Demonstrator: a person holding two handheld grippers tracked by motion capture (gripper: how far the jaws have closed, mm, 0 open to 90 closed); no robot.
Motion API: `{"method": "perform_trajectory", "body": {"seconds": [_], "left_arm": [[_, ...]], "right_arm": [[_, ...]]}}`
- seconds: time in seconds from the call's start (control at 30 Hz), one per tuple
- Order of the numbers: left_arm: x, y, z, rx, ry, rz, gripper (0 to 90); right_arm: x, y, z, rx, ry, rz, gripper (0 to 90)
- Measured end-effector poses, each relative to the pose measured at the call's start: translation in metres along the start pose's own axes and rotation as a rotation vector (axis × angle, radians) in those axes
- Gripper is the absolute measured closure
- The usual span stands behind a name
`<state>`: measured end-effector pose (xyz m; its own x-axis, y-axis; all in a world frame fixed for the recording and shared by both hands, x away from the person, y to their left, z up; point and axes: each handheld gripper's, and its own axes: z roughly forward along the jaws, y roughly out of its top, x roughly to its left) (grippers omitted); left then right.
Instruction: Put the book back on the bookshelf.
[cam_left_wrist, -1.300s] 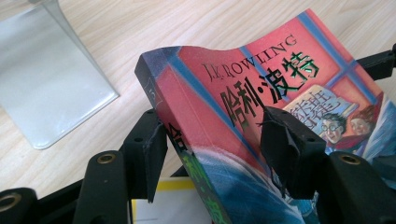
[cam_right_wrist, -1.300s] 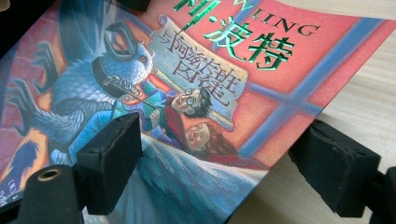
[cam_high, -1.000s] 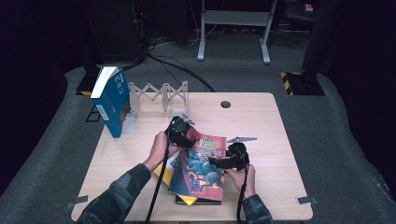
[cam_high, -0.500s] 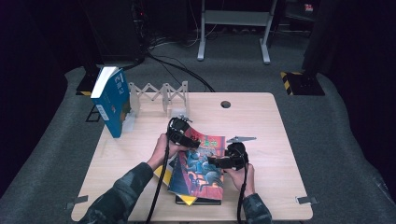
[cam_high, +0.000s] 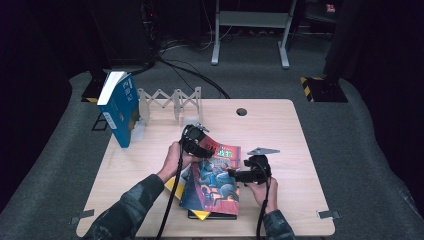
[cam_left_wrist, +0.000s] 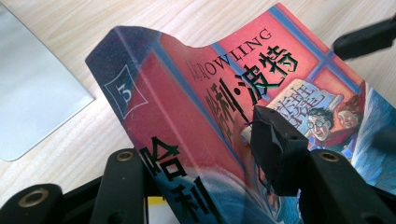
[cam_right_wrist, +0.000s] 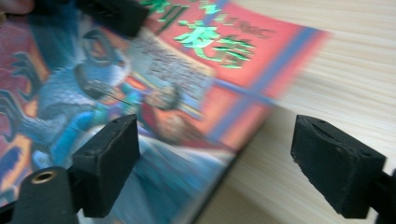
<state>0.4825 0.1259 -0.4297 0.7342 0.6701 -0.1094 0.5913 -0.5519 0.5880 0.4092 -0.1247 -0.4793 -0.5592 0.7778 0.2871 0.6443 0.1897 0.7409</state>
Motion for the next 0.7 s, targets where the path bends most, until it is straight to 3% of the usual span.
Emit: {"method": "perform_trajectory", "body": {"seconds": [0.07,0.17,0.23,0.3,0.33,0.37,0.4,0.47,0.7], "left_arm": [[0.0,0.0,0.0,0.0,0.001,0.004,51.5],[-0.001,0.0,0.0,0.003,0.003,0.008,51.2],[0.0,0.0,0.0,0.0,0.005,0.005,51.3],[0.0,0.0,0.0,0.0,0.001,-0.001,51.9],[0.0,0.0,-0.001,-0.009,-0.008,-0.021,52.9],[0.0,0.0,-0.001,-0.009,-0.008,-0.021,54.1],[0.004,-0.001,-0.004,-0.02,-0.035,-0.051,56.3],[0.007,-0.002,-0.01,-0.044,-0.069,-0.073,60.1],[0.005,-0.003,-0.018,-0.086,-0.084,-0.09,64.4]], "right_arm": [[-0.006,-0.003,-0.005,-0.012,-0.015,0.003,12.4],[-0.033,-0.019,-0.024,-0.045,-0.138,0.031,8.8],[-0.048,-0.026,-0.032,-0.059,-0.181,0.056,7.2],[-0.058,-0.031,-0.035,-0.037,-0.271,0.036,5.6],[-0.064,-0.034,-0.036,-0.032,-0.294,0.034,5.7],[-0.064,-0.034,-0.036,-0.032,-0.294,0.034,5.7],[-0.077,-0.04,-0.035,-0.023,-0.313,0.056,6.4],[-0.084,-0.045,-0.034,-0.018,-0.315,0.081,8.3],[-0.094,-0.054,-0.034,-0.06,-0.321,0.116,12.7]]}}
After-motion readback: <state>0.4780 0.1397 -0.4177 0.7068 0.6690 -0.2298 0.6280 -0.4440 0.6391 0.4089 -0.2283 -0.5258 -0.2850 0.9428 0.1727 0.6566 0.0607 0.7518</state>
